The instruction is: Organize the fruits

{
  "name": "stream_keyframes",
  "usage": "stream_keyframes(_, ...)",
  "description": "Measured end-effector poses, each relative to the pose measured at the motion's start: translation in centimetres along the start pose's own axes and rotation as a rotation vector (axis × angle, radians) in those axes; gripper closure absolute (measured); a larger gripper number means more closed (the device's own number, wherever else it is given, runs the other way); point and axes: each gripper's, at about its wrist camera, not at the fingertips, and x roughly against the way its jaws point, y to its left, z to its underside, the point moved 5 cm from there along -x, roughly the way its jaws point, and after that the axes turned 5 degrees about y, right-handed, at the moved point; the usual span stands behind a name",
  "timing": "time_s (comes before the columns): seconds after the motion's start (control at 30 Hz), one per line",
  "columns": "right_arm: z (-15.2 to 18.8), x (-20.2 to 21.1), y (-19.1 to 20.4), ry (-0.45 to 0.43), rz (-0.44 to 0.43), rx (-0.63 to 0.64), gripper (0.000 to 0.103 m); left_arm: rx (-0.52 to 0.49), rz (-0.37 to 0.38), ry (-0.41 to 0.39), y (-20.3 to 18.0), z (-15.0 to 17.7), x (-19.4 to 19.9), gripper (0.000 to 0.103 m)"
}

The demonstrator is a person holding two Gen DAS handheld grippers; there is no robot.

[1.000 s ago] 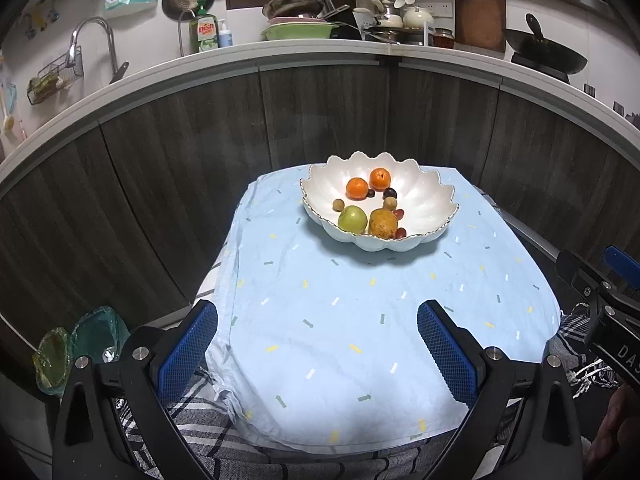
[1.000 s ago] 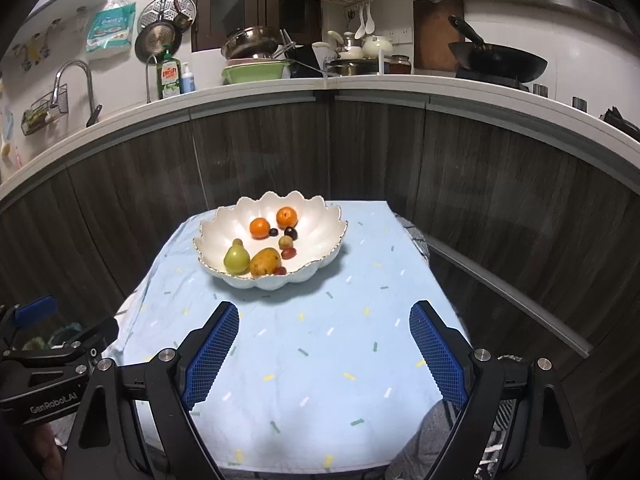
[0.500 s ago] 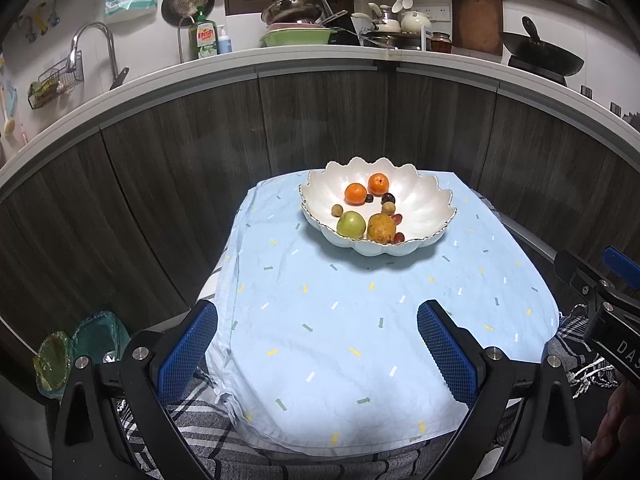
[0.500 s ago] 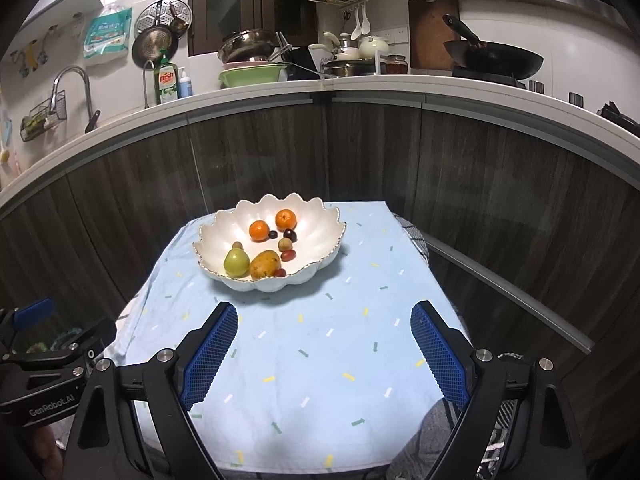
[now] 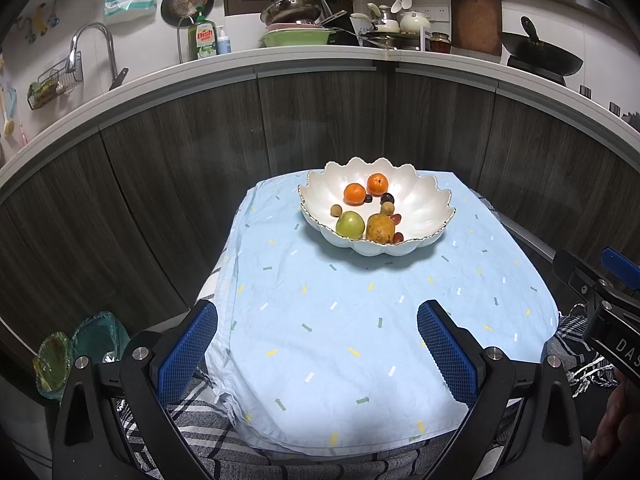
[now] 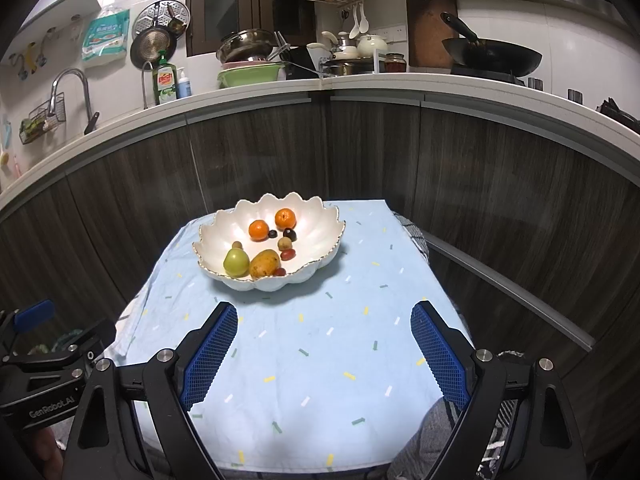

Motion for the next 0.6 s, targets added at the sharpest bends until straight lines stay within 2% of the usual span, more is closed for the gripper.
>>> stream_keyframes(0.6,0.16,-0.21,0.15,-0.004,0.002,-0.003,0.014,-0.001,0.0,-0.005,-0.19,-0.05,0.26,0.001)
